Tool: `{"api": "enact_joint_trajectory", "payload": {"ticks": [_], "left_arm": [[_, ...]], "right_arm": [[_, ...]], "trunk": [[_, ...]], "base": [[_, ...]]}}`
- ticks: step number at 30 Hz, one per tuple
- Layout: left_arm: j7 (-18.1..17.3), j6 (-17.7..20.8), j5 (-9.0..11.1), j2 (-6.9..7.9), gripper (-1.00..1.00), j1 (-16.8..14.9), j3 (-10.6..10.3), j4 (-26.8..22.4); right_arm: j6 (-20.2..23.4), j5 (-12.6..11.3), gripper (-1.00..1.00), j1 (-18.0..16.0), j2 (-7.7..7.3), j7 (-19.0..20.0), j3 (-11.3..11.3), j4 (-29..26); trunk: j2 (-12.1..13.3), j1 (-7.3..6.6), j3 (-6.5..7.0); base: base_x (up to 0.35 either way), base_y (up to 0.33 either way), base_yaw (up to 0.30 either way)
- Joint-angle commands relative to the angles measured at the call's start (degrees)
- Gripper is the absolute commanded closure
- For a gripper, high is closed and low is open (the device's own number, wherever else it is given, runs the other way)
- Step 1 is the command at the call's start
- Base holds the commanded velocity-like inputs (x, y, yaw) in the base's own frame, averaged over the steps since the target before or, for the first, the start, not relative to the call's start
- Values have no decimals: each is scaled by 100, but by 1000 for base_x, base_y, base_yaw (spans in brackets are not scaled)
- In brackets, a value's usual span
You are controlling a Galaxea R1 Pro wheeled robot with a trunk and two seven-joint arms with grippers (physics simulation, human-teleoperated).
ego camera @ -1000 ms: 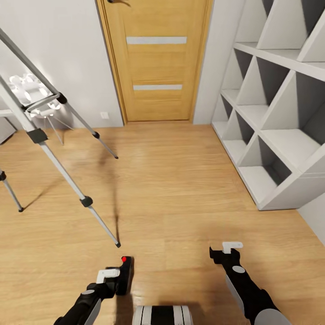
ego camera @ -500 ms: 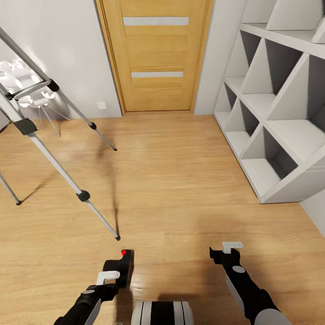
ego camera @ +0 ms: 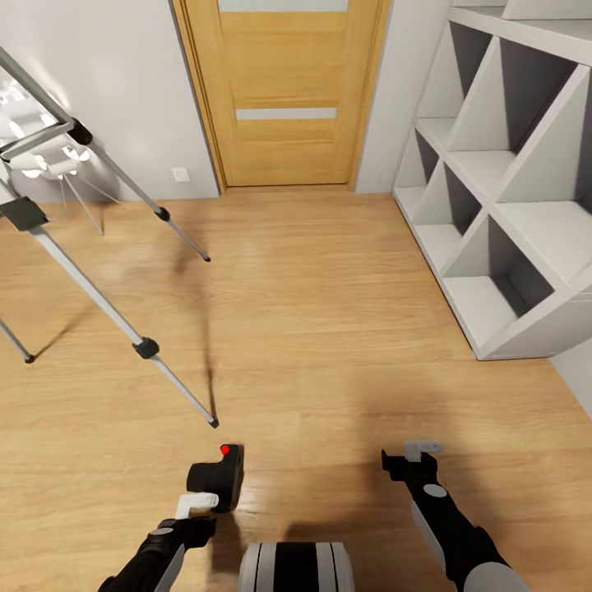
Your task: Attach the digital camera to the camera tripod in the bedroom.
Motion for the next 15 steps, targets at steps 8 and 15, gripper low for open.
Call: {"api": "enact_joint_trajectory", "payload": {"ticks": [8,15], "left_arm": [[60,15,15,-8,-100,2,-12,-46],[71,11,14,-14,-100,1,-10,-87]], "right_arm": [[18,29,-100,0,7,1,-1,-6],[18,34,-100,0,9,8,-1,-6]], "trunk": [[-1,-1,-3],[-4,4,-48]], "base": [[0,0,0],[0,0,0]]}}
